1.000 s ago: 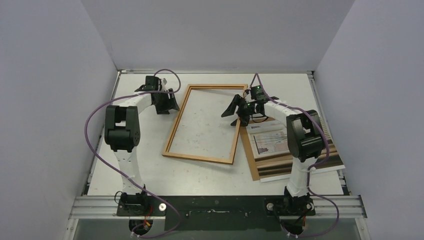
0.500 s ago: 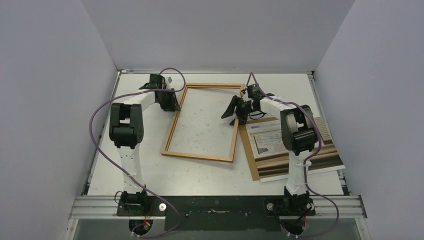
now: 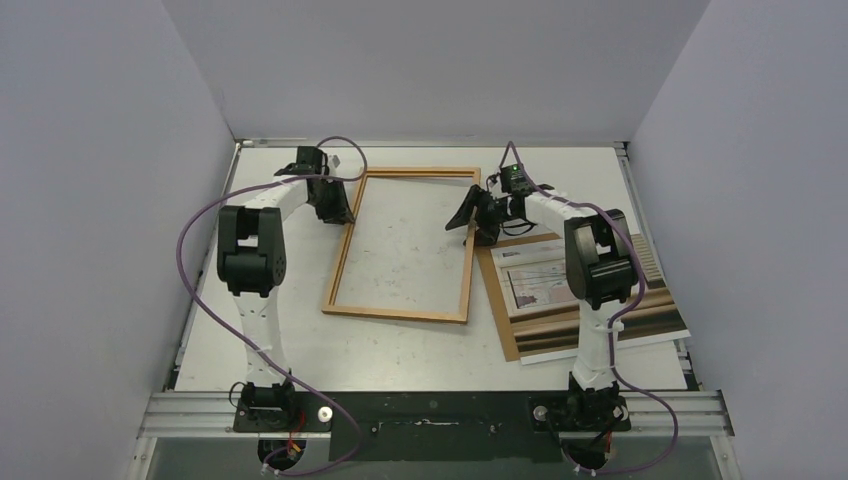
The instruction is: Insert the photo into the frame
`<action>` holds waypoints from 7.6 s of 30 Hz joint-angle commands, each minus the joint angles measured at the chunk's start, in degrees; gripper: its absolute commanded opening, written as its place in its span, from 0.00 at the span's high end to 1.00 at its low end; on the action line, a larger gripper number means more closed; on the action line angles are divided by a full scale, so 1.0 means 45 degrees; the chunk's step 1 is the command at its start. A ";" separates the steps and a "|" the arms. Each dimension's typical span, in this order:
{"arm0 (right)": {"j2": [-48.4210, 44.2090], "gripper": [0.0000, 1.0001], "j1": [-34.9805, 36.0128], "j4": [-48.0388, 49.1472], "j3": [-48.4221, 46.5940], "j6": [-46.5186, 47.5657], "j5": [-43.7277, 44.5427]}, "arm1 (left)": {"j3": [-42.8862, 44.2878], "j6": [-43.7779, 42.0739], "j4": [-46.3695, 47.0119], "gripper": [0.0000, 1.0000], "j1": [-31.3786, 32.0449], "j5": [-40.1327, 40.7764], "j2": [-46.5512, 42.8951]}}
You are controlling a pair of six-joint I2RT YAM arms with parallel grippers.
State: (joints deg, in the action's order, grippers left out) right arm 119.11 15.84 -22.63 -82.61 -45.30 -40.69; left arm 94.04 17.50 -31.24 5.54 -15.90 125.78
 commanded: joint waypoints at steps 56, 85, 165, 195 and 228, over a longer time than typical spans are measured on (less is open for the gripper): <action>-0.9371 0.00 -0.4494 -0.6266 0.8147 0.0195 0.9848 | -0.2490 0.3286 0.3089 0.32 0.5709 -0.3904 -0.3851; -0.6280 0.16 -0.1756 -0.1784 0.7451 -0.1361 0.5461 | -0.0247 0.2871 0.2987 0.32 0.6471 -0.5218 -0.1599; -1.2241 0.09 -1.3472 0.0007 1.3042 0.0526 0.2055 | 0.9323 0.0137 -0.3064 0.37 0.8577 -0.2002 0.6297; -1.2726 0.33 -1.0562 0.4041 1.4321 -0.0726 -0.1607 | 1.0121 0.1394 -0.3257 0.39 0.7116 -0.1597 0.7415; -1.4595 0.86 -0.9542 0.5089 1.4776 -0.1839 -0.2307 | 1.0437 0.0971 -0.4366 0.41 0.6587 -0.1611 0.7823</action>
State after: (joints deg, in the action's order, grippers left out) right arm 55.59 -27.99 2.24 -13.30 -55.70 -51.70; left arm 143.31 24.80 -41.69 37.06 -33.04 155.26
